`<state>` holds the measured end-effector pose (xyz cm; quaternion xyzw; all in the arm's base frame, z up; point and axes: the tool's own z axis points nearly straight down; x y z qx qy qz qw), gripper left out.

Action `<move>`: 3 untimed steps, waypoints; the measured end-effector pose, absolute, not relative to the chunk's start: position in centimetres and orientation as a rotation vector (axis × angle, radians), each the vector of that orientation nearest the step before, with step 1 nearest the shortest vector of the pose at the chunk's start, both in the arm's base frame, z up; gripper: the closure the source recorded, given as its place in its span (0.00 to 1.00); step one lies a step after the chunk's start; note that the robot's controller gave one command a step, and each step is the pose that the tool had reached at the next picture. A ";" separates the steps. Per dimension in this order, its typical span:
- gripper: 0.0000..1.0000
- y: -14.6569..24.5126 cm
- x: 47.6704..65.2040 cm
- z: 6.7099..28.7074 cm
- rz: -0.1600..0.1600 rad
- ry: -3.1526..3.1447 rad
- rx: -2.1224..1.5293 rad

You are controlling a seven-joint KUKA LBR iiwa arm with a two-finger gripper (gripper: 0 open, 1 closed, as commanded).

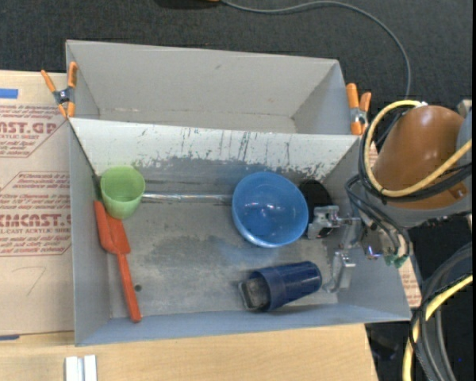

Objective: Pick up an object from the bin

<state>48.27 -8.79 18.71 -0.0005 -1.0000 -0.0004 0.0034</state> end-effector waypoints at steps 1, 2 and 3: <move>0.00 -8.8 48.5 19.0 0.001 -3.142 0.000; 0.00 -7.7 48.5 7.1 0.002 -3.144 0.265; 0.00 -6.0 48.1 14.3 0.005 -3.133 0.365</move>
Offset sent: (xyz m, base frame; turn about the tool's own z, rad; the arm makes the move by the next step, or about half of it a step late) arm -0.0011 0.0100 -0.1171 -0.1701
